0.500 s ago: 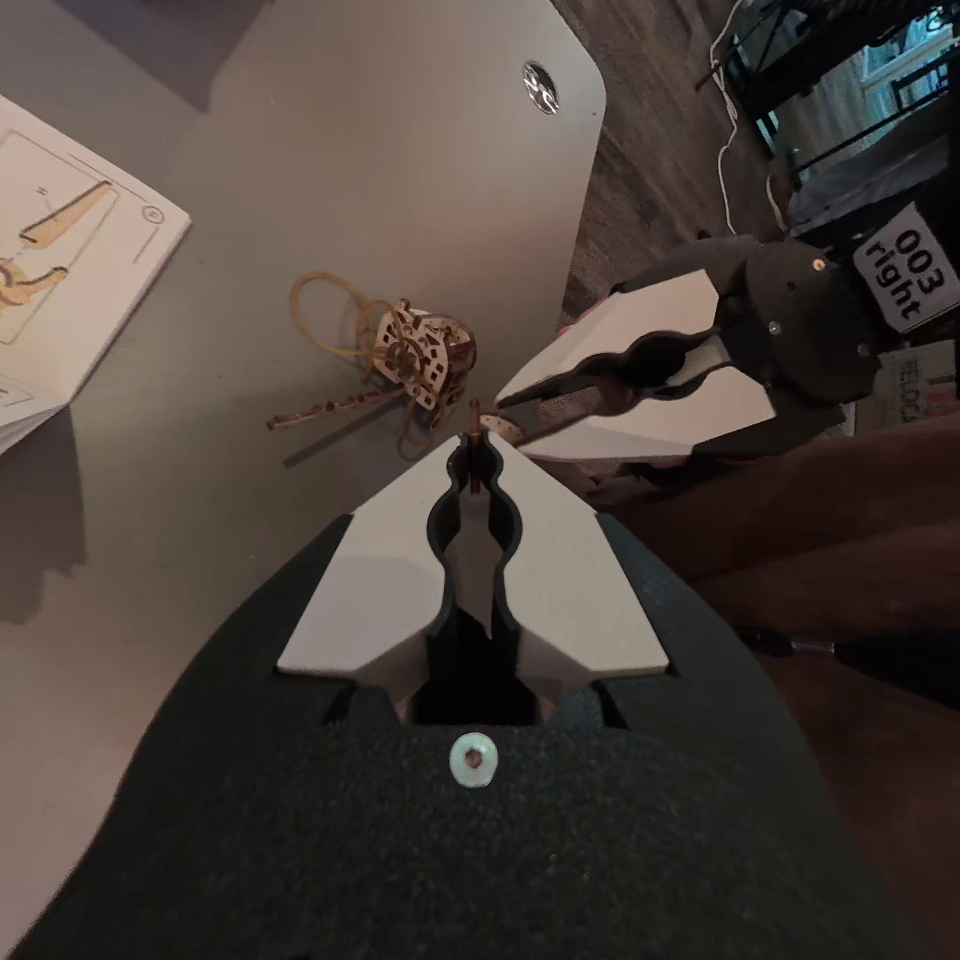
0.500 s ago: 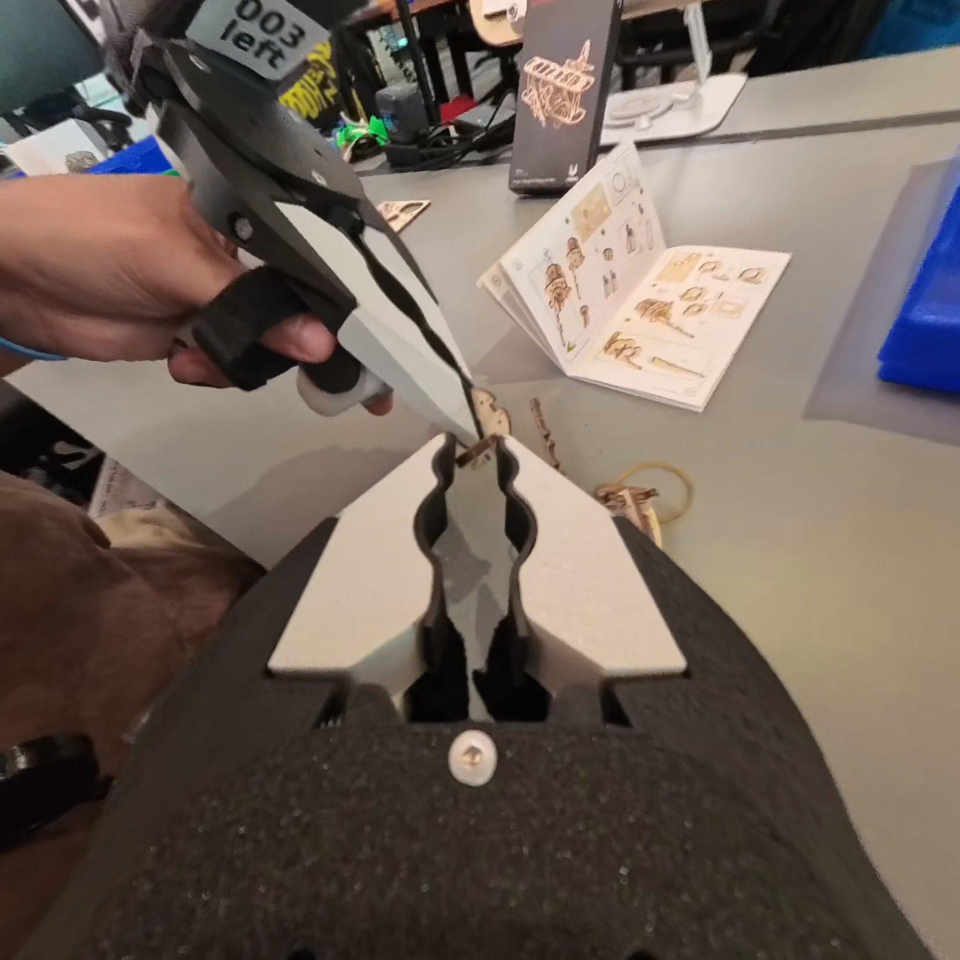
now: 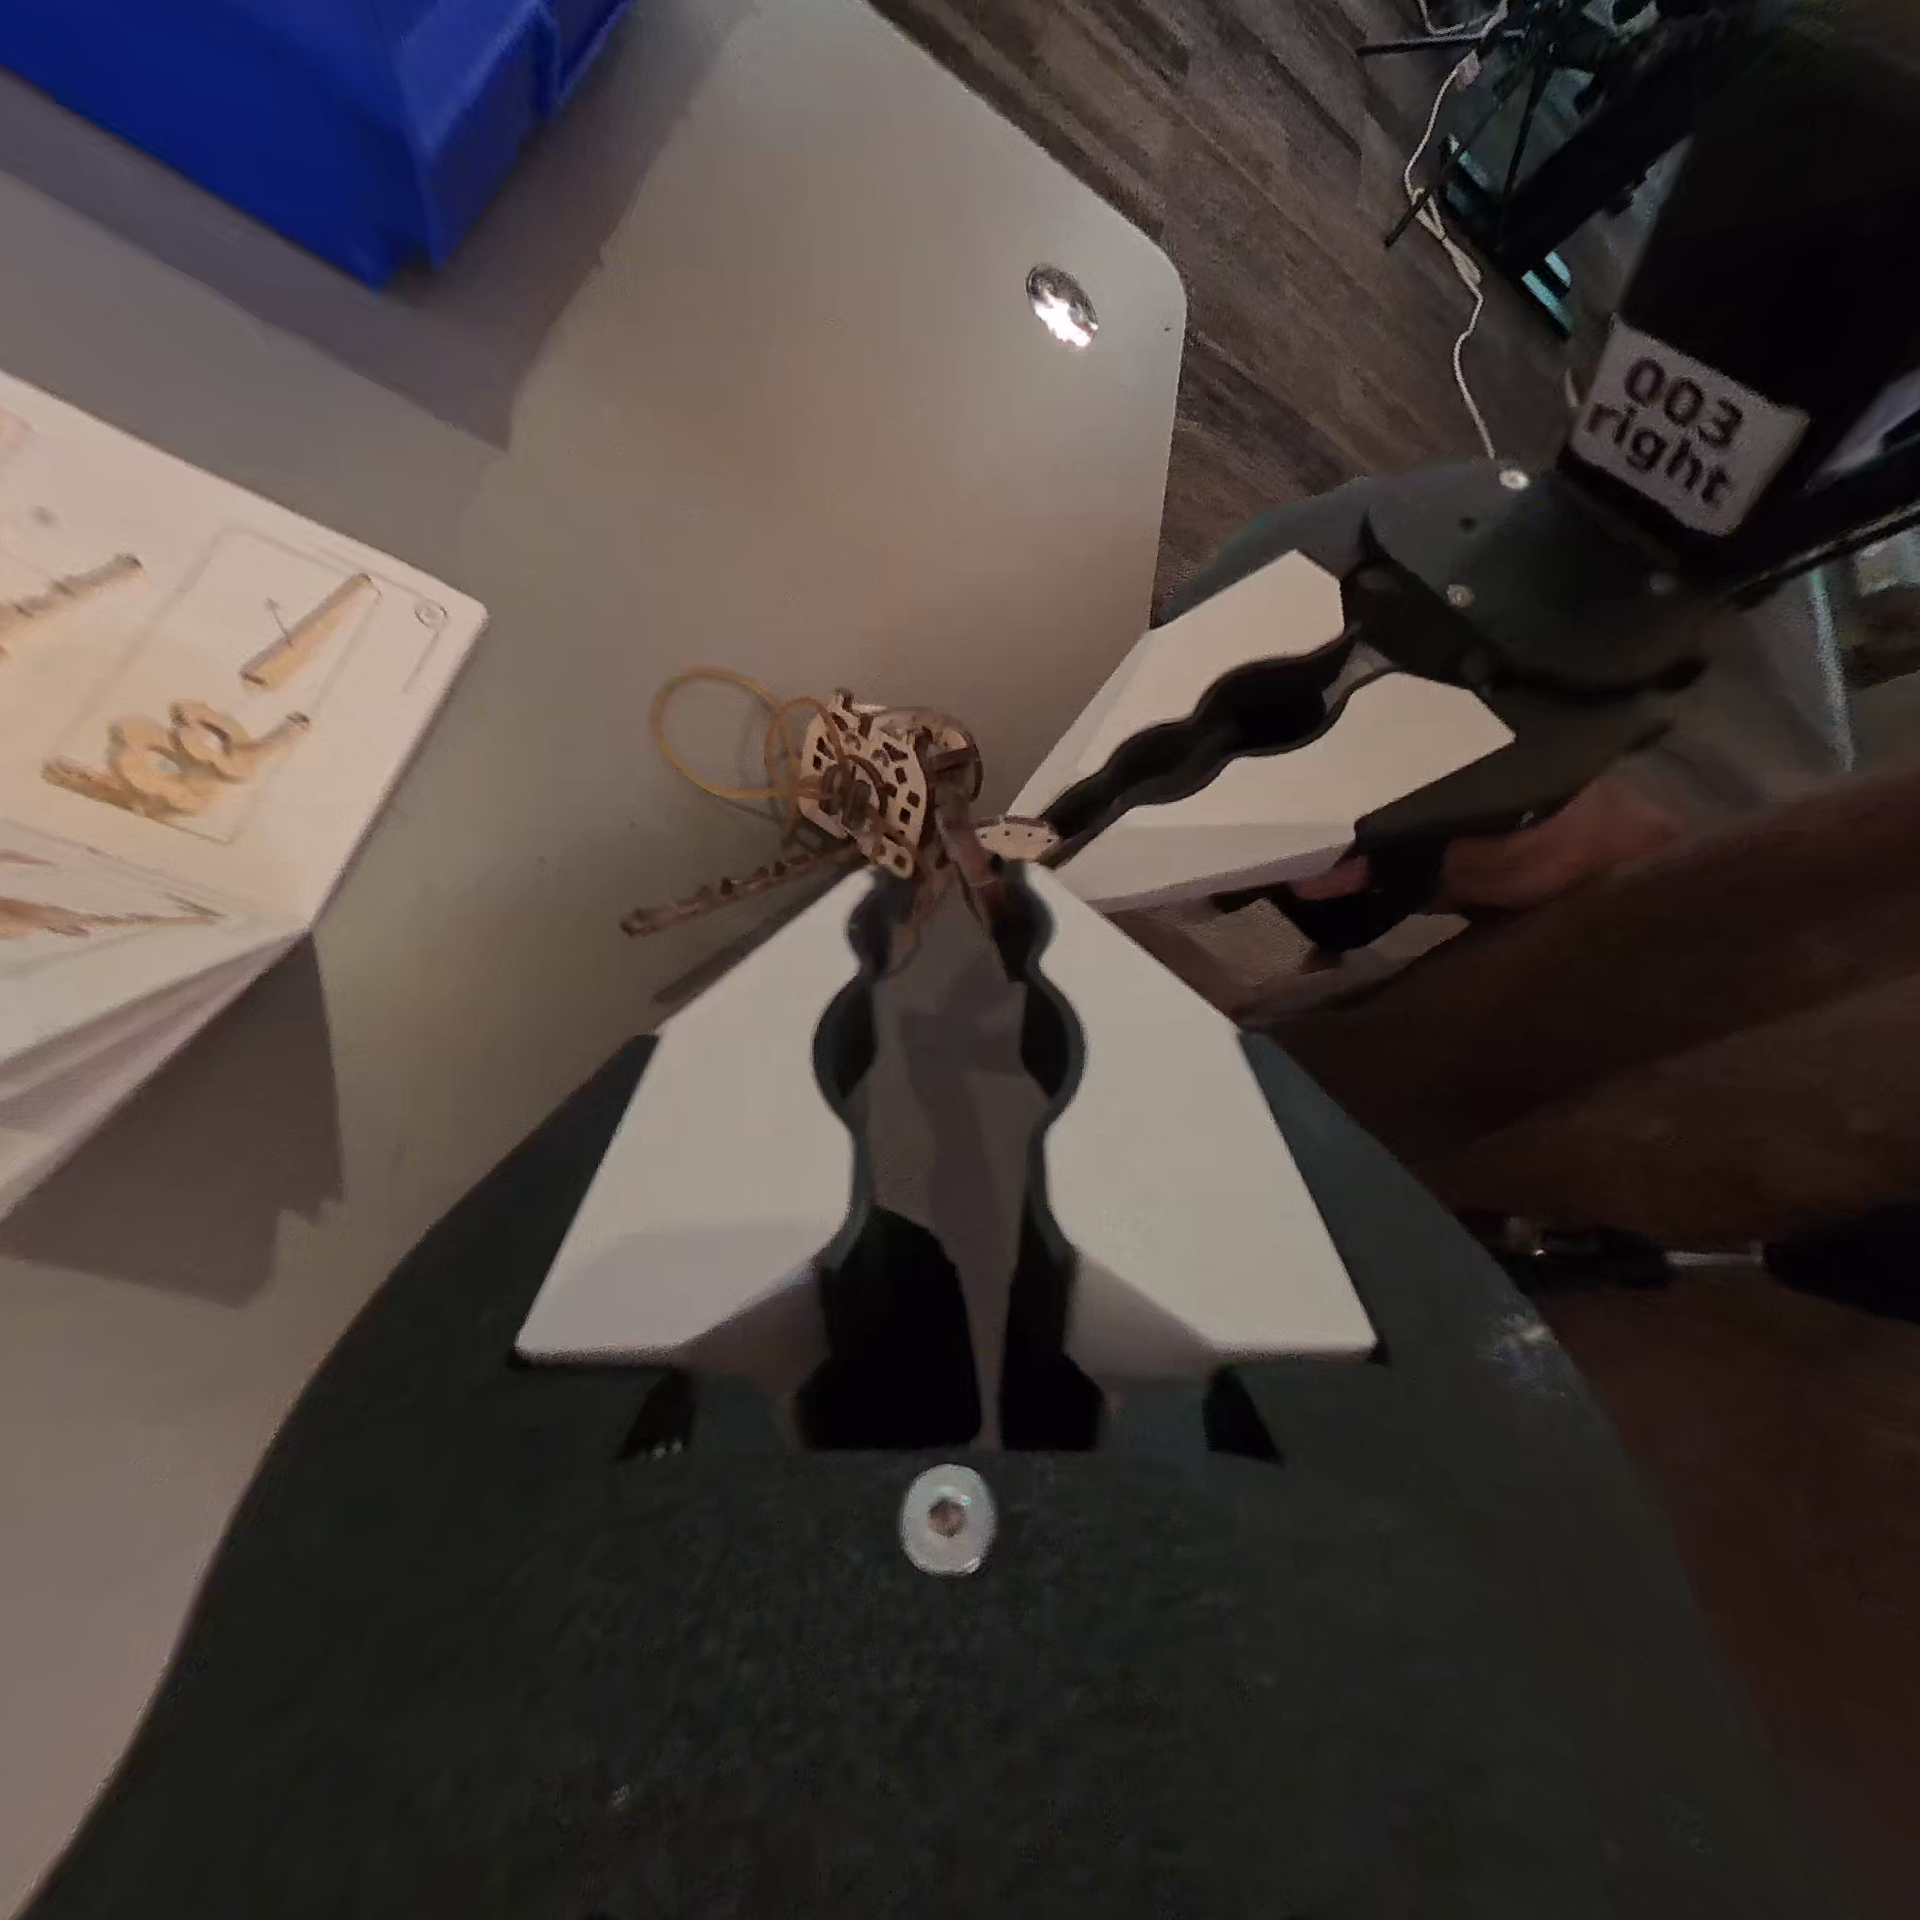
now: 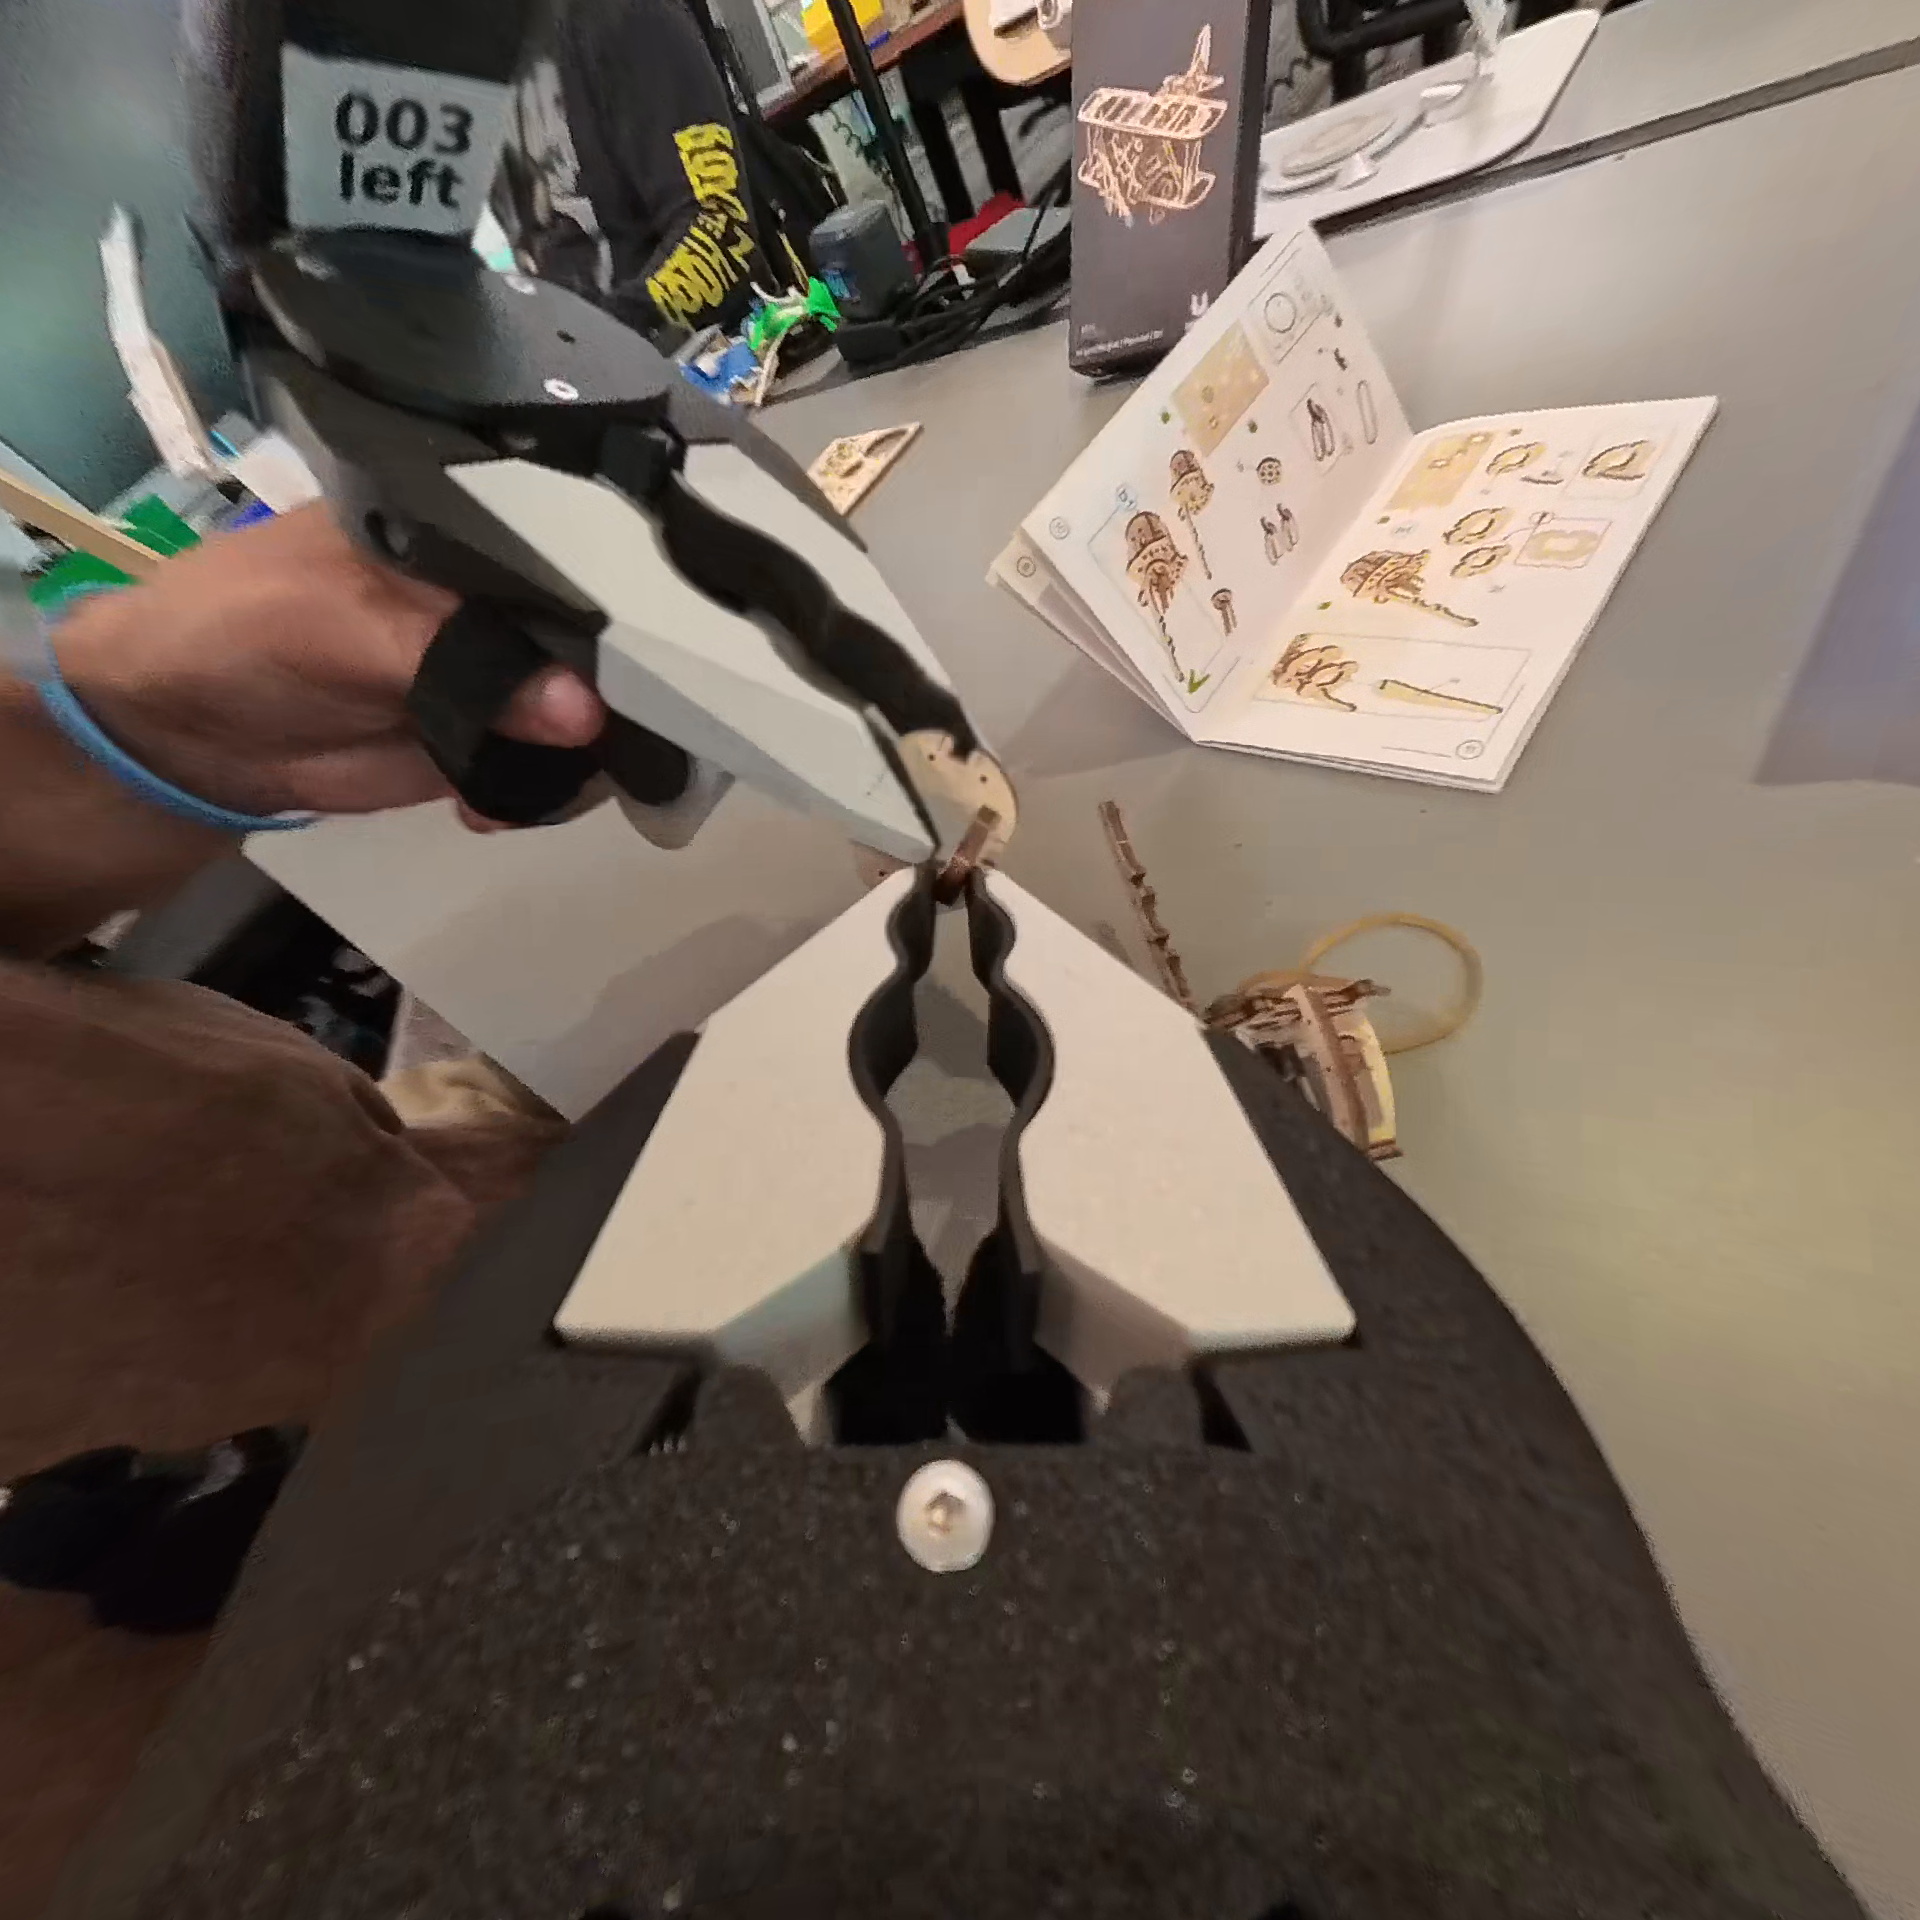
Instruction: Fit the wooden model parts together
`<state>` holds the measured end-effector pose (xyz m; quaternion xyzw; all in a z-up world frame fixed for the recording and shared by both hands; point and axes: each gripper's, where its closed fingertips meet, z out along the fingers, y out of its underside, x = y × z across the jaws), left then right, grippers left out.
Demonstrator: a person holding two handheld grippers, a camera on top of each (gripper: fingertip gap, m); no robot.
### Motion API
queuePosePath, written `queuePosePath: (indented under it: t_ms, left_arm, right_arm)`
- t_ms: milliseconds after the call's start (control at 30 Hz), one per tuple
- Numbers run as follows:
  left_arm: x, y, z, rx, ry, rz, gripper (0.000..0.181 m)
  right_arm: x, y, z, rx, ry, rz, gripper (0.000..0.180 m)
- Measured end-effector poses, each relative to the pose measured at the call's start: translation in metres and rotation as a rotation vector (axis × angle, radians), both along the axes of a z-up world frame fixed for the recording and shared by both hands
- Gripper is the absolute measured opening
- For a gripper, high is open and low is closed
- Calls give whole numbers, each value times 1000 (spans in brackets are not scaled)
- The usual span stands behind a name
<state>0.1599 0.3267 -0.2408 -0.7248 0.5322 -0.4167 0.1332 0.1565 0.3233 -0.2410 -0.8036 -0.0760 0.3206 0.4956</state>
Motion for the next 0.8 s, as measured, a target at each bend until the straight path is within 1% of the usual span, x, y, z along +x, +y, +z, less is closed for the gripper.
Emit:
queuePosePath:
  t_ms: [33,67,200,300,433,533,733,800]
  left_arm:
    - [-1,1,4,28,-21,-29,34]
    - [-3,3,8,47,-41,-56,37]
    - [-8,8,33,124,-151,-155,38]
    - [-12,12,43,240,-189,-221,38]
    - [-13,1,53,288,-246,-319,40]
    - [-13,-9,56,301,-272,-386,43]
    - [-7,-25,56,409,-287,-506,43]
    - [-5,-27,57,446,-290,-524,42]
  right_arm:
    - [2,0,0,-15,35,-3,3]
    - [4,0,0,-27,66,-1,3]
    - [11,0,4,-49,186,-3,3]
    - [13,0,12,-62,317,2,3]
    - [7,-5,19,-123,528,83,3]
    - [4,-7,26,-140,641,127,3]
    - [-2,-10,35,-137,727,193,3]
    - [-2,-11,38,-144,772,204,3]
